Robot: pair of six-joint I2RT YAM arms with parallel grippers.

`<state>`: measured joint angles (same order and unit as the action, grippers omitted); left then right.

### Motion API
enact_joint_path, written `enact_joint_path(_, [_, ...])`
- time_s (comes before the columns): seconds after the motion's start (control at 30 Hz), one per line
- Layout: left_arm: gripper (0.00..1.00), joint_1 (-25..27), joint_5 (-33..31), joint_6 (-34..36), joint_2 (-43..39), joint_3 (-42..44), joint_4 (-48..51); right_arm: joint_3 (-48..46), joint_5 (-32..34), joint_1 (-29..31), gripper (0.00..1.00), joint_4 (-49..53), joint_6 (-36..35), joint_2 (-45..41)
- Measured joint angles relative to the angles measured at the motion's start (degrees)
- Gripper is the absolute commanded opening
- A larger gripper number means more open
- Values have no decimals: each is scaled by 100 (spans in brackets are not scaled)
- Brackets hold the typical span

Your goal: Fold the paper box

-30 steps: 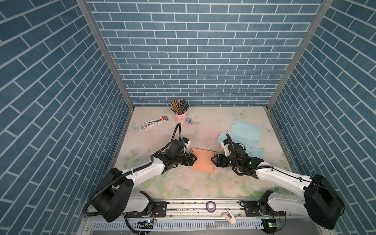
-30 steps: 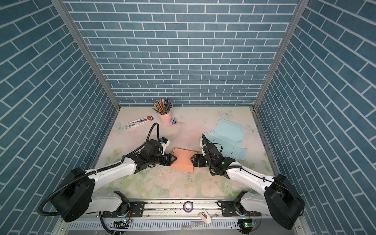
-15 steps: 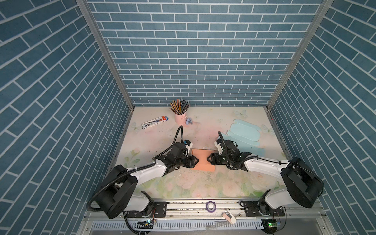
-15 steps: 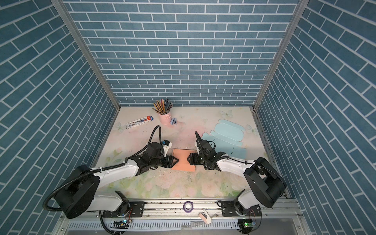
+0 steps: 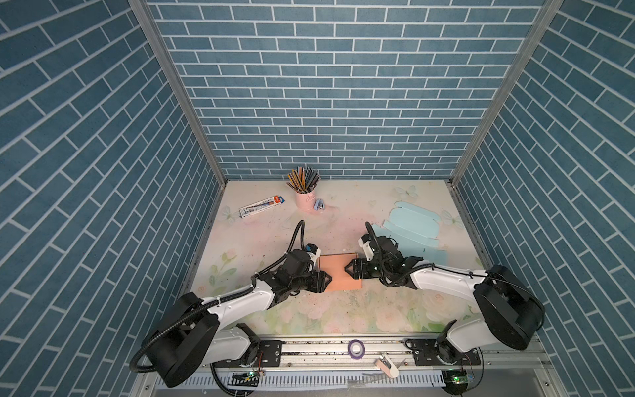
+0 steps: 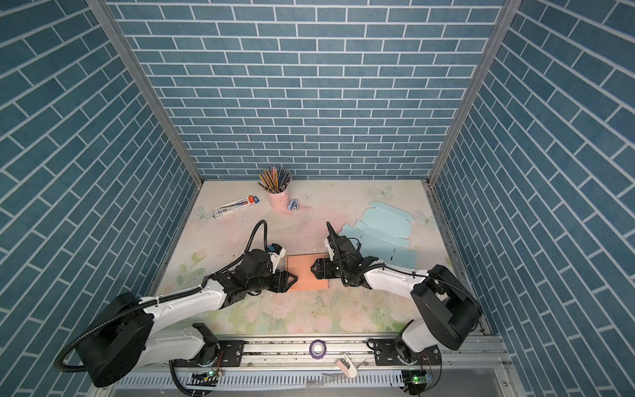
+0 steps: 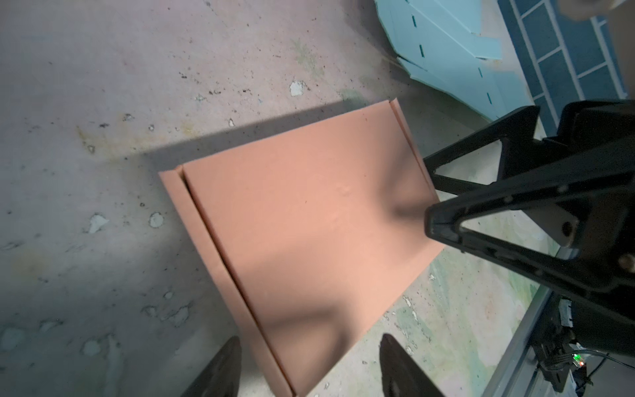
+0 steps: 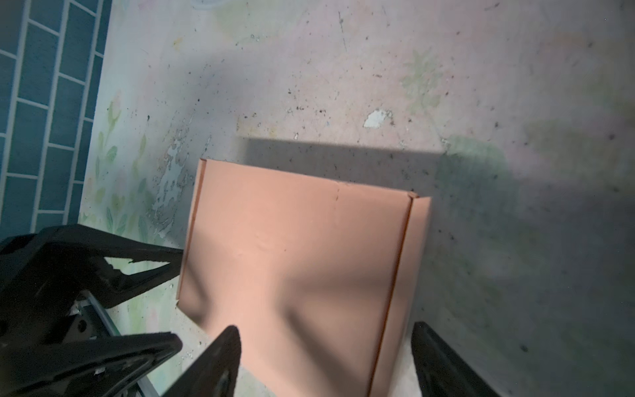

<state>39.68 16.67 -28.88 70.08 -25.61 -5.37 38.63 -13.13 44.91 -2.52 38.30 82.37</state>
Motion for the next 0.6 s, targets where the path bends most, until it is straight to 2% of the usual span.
enact_joint_path(0.1, [70,0,-52,11,-413,13,232,-59,210,7,81,223,-44,-487])
enact_joint_path(0.23, [72,-42,-164,136,-1023,-24,752,-358,459,46,63,402,-85,-1231])
enact_joint_path(0.3, [73,-107,-181,245,-1104,-149,1023,-516,549,151,59,610,-76,-1478])
enact_joint_path(0.5, [75,-271,-76,643,-413,-1104,1482,-581,905,933,45,1401,-66,-1871])
enact_joint_path(0.6, [75,-271,85,804,262,-1733,1451,-581,1054,1213,43,1558,-9,-1939])
